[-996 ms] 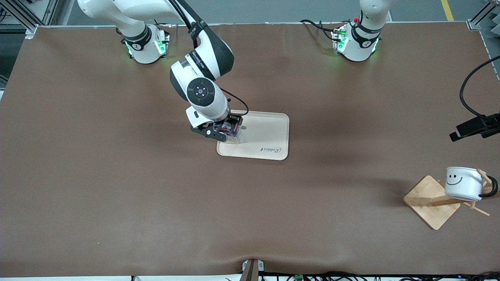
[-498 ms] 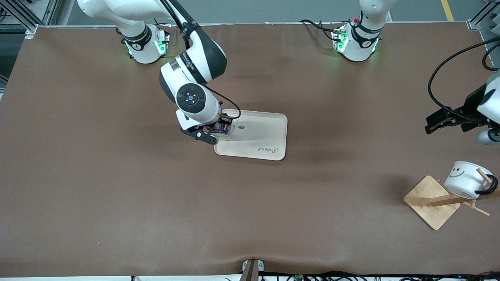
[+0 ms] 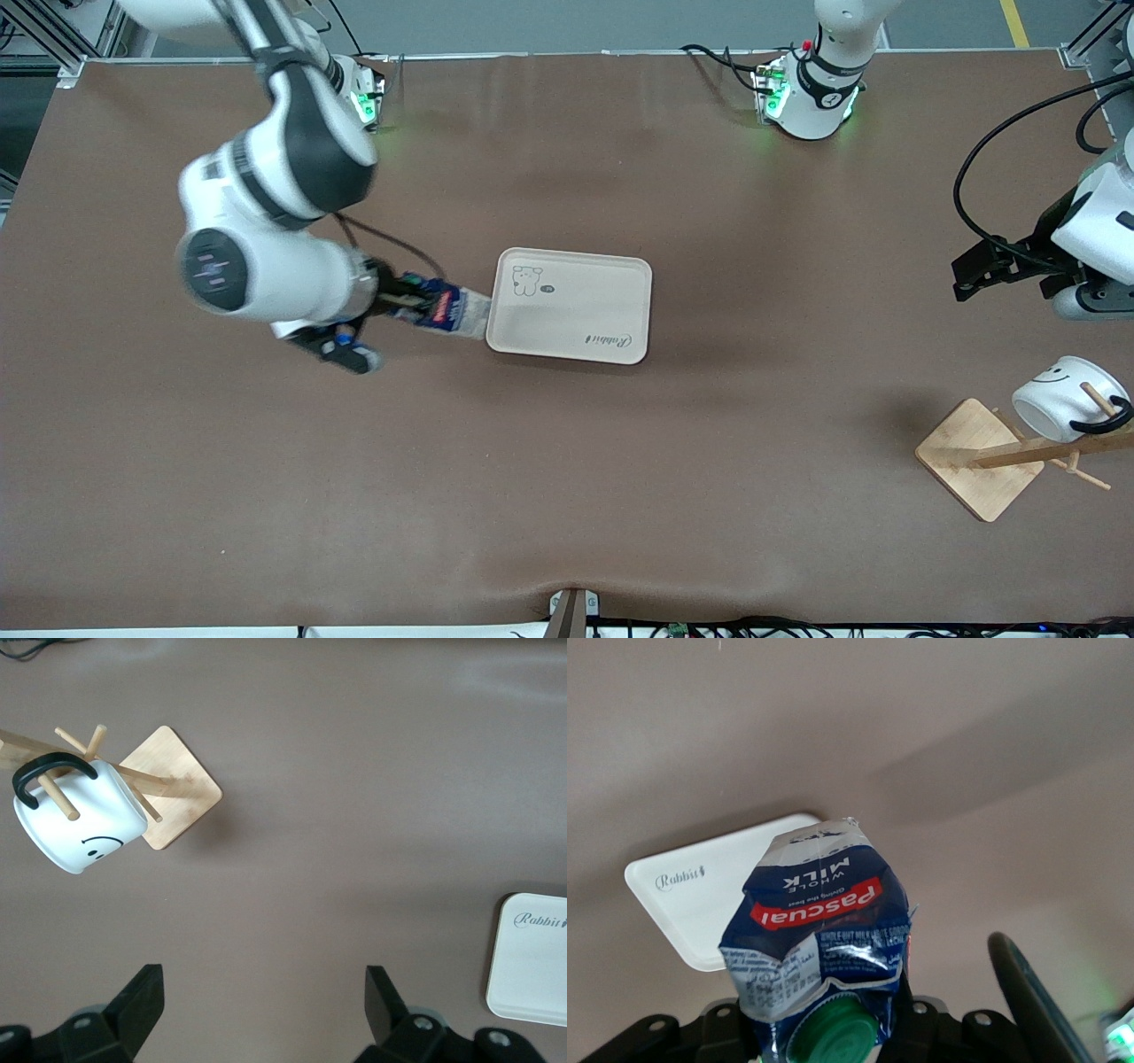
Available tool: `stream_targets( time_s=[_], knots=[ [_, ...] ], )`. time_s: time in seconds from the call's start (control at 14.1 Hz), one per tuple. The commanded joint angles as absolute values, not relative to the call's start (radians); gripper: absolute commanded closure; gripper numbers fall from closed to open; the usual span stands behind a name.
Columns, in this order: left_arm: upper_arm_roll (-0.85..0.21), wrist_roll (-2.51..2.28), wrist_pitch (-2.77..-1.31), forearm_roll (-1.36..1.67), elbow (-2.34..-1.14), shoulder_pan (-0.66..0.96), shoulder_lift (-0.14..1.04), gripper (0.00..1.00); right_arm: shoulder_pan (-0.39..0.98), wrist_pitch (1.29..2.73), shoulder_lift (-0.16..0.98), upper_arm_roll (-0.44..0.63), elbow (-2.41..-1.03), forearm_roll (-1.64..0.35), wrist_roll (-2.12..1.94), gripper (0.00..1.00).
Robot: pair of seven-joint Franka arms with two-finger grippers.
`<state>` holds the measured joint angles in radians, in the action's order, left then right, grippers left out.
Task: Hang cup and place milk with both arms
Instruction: 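Lift the milk carton with the right gripper and carry it off the tray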
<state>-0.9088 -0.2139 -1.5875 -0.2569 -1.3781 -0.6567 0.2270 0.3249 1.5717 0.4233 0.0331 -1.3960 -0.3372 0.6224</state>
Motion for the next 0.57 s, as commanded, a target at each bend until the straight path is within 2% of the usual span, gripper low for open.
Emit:
stream_targets(
  time_s=[0.0,0.14,0.36,0.5],
  knots=[
    [-0.863,-0.195,-1.554,-0.262,-1.384,-0.586,0.154,0.00,0.177,1.497,0.426,0.021,-1.394,-0.344,0.418,1.00],
    [-0.732,-0.164,-1.551,-0.165,-1.397,-0.508,0.095,0.00,0.059,1.502,0.437,0.025,-1.423,-0.240,0.280,1.00],
    [-0.461,-0.123,-1.497,-0.042,-1.424,-0.317,0.043,0.00,-0.076,1.565,0.483,0.026,-1.428,-0.201,-0.004,1.00],
    [-0.321,-0.114,-1.470,-0.031,-1.439,-0.183,0.020,0.00,-0.101,1.565,0.491,0.028,-1.427,-0.175,-0.020,1.00]
  ],
)
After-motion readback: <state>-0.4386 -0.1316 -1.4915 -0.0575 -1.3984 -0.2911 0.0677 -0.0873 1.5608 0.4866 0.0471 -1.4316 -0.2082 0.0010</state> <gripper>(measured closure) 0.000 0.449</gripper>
